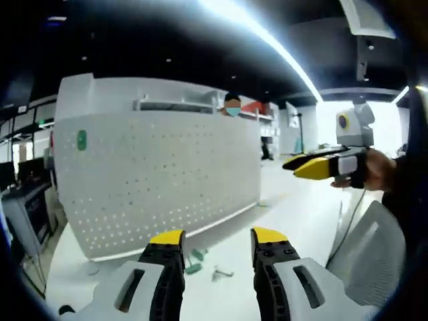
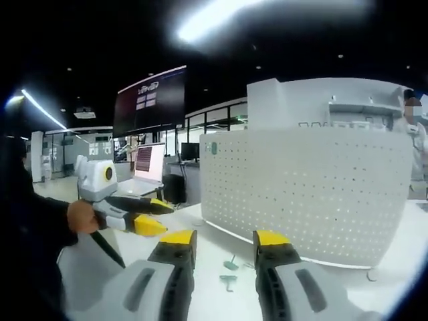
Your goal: Insert the hook assembly into the mounting plate slot until the hook locks in place.
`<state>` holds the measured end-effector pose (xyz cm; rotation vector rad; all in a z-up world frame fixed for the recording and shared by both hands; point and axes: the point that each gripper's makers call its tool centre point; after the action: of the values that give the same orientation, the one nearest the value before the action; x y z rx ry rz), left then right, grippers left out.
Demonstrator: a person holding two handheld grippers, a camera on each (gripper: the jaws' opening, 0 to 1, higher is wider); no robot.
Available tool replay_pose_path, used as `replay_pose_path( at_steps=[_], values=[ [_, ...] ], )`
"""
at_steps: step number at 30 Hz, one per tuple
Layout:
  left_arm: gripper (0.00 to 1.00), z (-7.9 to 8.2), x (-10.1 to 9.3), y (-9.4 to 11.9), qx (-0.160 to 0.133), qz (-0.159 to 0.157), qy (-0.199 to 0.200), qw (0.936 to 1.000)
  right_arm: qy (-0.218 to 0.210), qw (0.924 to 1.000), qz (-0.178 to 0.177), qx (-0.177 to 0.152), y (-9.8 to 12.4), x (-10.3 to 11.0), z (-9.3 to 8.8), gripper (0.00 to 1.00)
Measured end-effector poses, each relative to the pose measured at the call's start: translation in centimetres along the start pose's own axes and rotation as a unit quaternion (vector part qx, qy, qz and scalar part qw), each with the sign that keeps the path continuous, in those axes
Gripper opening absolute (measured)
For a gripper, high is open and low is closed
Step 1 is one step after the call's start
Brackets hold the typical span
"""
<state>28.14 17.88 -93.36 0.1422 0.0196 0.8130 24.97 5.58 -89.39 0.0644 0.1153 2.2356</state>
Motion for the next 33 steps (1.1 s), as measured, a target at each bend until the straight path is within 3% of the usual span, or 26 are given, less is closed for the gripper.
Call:
replay_pose_path(
  at_steps=[7, 15, 22, 25, 33],
  values=[
    [0.40, -1.5, 0.3, -1.4, 0.044, -0.017, -0.027, 0.9985, -0.006, 1.0000, 0.001, 0.001, -0.8, -0.2, -0.3, 0.32],
    [0.38, -3.5, -0.1, -3.6, 0.108, -0.041, -0.071, 0.9907, -0.009, 0.9999, 0.008, 0.005, -1.0, 0.1, -1.1, 0.32],
    [0.36, -3.7, -0.7, -4.9, 0.128, -0.058, -0.110, 0.9840, -0.012, 0.9999, 0.001, 0.004, -0.6, -0.5, -1.1, 0.32],
    [0.36, -4.9, -0.6, -5.4, 0.162, -0.063, -0.120, 0.9774, -0.014, 0.9999, -0.002, 0.009, -0.5, -0.6, -1.6, 0.32],
    [0.35, -7.9, -1.2, -7.1, 0.205, -0.087, -0.148, 0.9636, -0.017, 0.9998, -0.001, 0.012, -0.8, 0.8, -3.0, 0.30]
  ],
)
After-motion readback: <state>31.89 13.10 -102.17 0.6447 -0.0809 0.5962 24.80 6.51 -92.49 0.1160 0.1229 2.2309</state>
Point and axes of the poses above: the point that each gripper's makers call its tool centre point, and the gripper's own axes: y roughly backward along the fingers, x roughly to its left, z roughly out of its top, and after that the axes turned 5 degrees about z, right-handed
